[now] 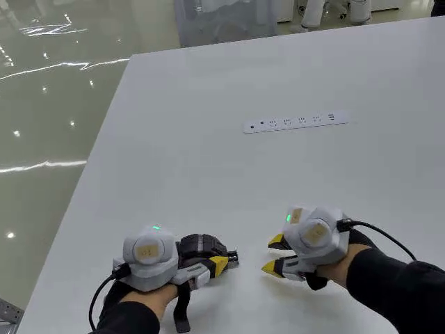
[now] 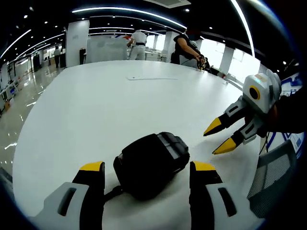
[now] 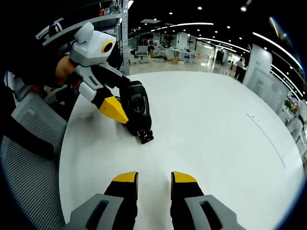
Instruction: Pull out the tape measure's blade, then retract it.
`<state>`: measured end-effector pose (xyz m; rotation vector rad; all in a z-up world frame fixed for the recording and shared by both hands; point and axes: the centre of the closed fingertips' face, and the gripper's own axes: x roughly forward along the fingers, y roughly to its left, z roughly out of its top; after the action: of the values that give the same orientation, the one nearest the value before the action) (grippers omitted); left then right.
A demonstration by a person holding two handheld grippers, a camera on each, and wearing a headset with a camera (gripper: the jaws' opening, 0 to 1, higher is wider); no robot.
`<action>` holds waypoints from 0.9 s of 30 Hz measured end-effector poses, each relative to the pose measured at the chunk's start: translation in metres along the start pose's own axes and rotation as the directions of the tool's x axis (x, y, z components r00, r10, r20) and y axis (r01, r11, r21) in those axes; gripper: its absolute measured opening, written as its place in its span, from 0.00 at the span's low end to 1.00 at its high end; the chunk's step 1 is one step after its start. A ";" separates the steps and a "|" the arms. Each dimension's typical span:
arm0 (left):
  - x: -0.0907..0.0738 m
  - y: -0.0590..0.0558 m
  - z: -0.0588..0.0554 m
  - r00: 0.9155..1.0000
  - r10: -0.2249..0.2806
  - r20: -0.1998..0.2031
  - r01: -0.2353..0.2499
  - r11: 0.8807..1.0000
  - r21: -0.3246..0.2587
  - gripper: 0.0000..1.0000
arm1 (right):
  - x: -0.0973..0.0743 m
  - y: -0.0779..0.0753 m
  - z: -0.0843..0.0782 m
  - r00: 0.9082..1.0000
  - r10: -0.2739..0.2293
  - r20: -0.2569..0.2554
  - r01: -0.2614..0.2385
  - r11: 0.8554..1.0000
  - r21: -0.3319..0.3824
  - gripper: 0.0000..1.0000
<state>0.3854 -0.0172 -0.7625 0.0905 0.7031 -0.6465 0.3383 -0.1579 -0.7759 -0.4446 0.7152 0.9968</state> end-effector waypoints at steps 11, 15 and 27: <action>-0.041 0.011 -0.013 0.993 -0.112 0.039 0.110 0.993 0.044 0.89 | -0.064 -0.001 -0.047 0.998 -0.060 0.018 0.058 0.993 0.107 0.30; -0.053 0.017 -0.018 0.992 -0.121 0.036 0.120 0.992 0.040 0.99 | -0.083 -0.004 -0.059 0.995 -0.095 0.036 0.089 0.984 0.158 0.34; -0.086 0.030 -0.028 0.993 -0.120 0.014 0.117 0.985 0.127 0.99 | -0.157 -0.014 -0.096 0.984 -0.180 0.015 0.172 0.960 0.222 0.59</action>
<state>0.3370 0.0597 -0.7342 0.1587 0.6496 -0.8050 0.2639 -0.3203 -0.7294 -0.2905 0.7319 0.7469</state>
